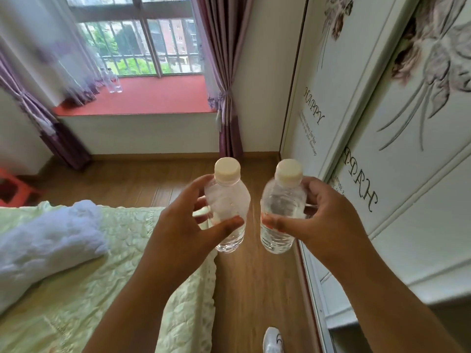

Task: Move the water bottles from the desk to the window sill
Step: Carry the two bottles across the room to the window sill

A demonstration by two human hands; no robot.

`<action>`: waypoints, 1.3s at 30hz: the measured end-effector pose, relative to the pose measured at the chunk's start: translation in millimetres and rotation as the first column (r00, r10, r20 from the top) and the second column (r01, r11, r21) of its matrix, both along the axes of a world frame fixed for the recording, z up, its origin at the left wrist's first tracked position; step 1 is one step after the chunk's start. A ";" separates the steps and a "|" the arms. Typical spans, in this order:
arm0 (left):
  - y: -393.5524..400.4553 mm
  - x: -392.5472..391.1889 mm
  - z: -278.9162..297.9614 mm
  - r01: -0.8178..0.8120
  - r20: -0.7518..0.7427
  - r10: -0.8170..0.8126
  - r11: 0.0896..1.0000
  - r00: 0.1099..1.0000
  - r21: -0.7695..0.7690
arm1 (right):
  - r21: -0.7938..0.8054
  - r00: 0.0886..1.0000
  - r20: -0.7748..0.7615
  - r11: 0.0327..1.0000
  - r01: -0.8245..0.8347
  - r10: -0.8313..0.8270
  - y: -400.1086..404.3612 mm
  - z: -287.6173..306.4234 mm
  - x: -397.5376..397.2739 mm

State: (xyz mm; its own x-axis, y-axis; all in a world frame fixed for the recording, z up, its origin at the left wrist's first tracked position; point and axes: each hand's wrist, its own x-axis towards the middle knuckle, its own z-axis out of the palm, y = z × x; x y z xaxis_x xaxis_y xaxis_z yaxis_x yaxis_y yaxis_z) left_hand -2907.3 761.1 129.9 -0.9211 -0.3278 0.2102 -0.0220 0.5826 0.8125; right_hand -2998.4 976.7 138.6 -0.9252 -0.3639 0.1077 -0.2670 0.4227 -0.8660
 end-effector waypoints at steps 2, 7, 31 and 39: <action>4.0 -22.7 3.7 -0.022 -0.024 0.022 1.000 0.999 -0.004 | -0.001 0.999 -0.003 0.999 -0.039 0.039 -3.2 3.5 -23.7; 18.2 -59.5 2.3 -0.083 -0.051 0.083 0.996 0.995 0.015 | -0.014 0.992 0.023 0.993 -0.120 0.120 -3.8 5.3 -72.2; -16.5 -231.5 -8.6 0.023 0.015 -0.023 0.999 1.000 0.046 | 0.082 1.000 -0.008 0.997 0.009 -0.008 -8.7 -2.9 -223.2; -81.4 -298.7 -12.4 0.041 0.013 -0.042 0.998 0.999 0.043 | 0.103 0.999 -0.037 0.994 0.041 -0.037 -75.4 2.8 -280.4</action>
State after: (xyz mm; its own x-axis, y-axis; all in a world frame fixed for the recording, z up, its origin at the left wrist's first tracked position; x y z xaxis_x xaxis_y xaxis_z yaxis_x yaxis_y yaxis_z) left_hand -3205.9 679.6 117.5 -0.9367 -0.2976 0.1845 -0.0095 0.5483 0.8362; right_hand -3278.8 901.3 141.4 -0.9353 -0.3383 0.1039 -0.2779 0.5201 -0.8076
